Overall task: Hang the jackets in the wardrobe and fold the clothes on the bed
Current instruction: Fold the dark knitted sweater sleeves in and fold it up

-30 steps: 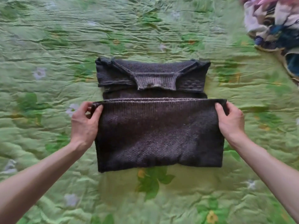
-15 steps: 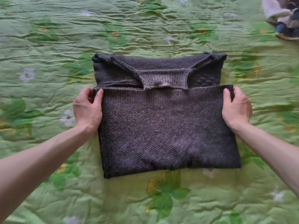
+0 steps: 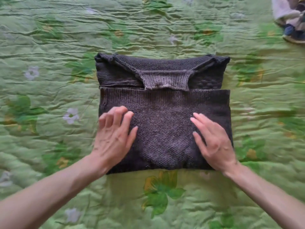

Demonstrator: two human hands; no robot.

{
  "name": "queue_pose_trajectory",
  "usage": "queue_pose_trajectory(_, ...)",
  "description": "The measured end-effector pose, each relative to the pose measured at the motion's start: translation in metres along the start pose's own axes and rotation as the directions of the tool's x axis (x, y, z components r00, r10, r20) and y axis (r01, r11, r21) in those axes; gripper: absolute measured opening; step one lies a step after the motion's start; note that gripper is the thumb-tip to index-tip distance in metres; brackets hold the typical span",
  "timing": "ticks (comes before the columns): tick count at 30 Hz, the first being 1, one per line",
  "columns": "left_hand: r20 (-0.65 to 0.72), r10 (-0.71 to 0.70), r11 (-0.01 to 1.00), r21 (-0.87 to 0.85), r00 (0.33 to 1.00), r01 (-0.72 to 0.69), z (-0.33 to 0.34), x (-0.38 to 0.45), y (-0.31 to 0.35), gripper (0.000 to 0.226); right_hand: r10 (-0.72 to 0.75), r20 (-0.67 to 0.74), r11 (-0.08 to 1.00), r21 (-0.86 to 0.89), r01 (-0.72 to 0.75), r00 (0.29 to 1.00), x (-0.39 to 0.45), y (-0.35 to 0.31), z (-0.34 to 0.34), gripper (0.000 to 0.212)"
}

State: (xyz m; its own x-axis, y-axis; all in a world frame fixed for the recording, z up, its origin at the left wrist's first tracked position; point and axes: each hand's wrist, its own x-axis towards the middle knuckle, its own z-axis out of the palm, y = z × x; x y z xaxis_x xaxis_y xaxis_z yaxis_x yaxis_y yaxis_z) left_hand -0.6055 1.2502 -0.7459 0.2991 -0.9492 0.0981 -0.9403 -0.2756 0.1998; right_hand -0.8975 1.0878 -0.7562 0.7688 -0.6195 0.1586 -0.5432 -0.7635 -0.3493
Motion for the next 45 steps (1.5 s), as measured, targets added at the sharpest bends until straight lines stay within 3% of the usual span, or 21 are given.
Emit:
queue_pose_trajectory(2, 0.114, 0.078, 0.997, 0.014, 0.990, -0.080, 0.017, -0.029, 0.028, 0.058, -0.037, 0.121, 0.998, -0.040, 0.042, 0.992, -0.025, -0.019, 0.018, 0.054)
queue_pose_trajectory(5, 0.263, 0.034, 0.999, 0.011, 0.964, -0.038, 0.039, -0.054, 0.048, 0.071, 0.046, 0.203, 0.994, -0.107, -0.025, 0.978, -0.040, -0.028, 0.036, 0.073)
queue_pose_trajectory(13, 0.448, 0.326, 0.919, 0.058, 0.833, -0.390, 0.030, -0.059, -0.010, 0.090, -0.036, 0.317, 0.973, -0.204, 0.105, 0.948, -0.050, 0.015, 0.024, 0.092)
queue_pose_trajectory(19, 0.542, 0.364, 0.878, 0.072, 0.757, -0.474, 0.006, -0.054, -0.020, 0.107, -0.274, 0.429, 0.928, -0.115, 0.353, 0.861, -0.054, 0.042, -0.007, 0.089)
queue_pose_trajectory(21, 0.561, 0.337, 0.891, 0.070, 0.756, -0.449, -0.001, -0.059, -0.020, 0.098, -0.297, 0.438, 0.919, -0.109, 0.378, 0.848, -0.065, 0.057, -0.019, 0.084)
queue_pose_trajectory(25, 0.470, 0.295, 0.926, 0.072, 0.832, -0.370, -0.008, -0.071, -0.022, 0.087, -0.292, 0.399, 0.918, -0.139, 0.372, 0.869, -0.084, 0.075, -0.035, 0.078)
queue_pose_trajectory(27, 0.471, 0.261, 0.940, 0.073, 0.842, -0.332, -0.014, -0.073, -0.021, 0.087, -0.247, 0.422, 0.927, -0.159, 0.339, 0.872, -0.090, 0.075, -0.038, 0.083)
queue_pose_trajectory(31, 0.505, 0.209, 0.958, 0.068, 0.838, -0.280, -0.029, -0.085, -0.019, 0.093, -0.164, 0.374, 0.968, -0.119, 0.223, 0.913, -0.087, 0.063, -0.040, 0.064)
queue_pose_trajectory(35, 0.606, 0.220, 0.948, 0.054, 0.765, -0.315, -0.049, -0.094, -0.019, 0.098, -0.115, 0.370, 0.991, -0.026, 0.134, 0.922, -0.090, 0.054, -0.067, 0.069)
queue_pose_trajectory(39, 0.745, 0.260, 0.940, -0.049, 0.615, -0.339, -0.079, -0.091, -0.010, 0.102, -0.214, 0.451, 0.977, 0.111, 0.183, 0.866, -0.111, 0.055, -0.107, 0.048)
queue_pose_trajectory(41, 0.753, 0.239, 0.969, -0.141, 0.613, -0.204, -0.094, -0.084, -0.004, 0.097, -0.256, 0.483, 0.966, 0.158, 0.205, 0.838, -0.121, 0.054, -0.121, 0.044)
queue_pose_trajectory(43, 0.824, 0.212, 0.975, -0.218, 0.525, -0.051, -0.103, -0.079, -0.006, 0.090, -0.256, 0.479, 0.963, 0.201, 0.179, 0.839, -0.125, 0.048, -0.130, 0.040)
queue_pose_trajectory(45, 0.795, 0.209, 0.964, -0.266, 0.570, 0.018, -0.111, -0.067, -0.014, 0.080, -0.191, 0.438, 0.969, 0.227, 0.098, 0.878, -0.121, 0.041, -0.137, 0.037)
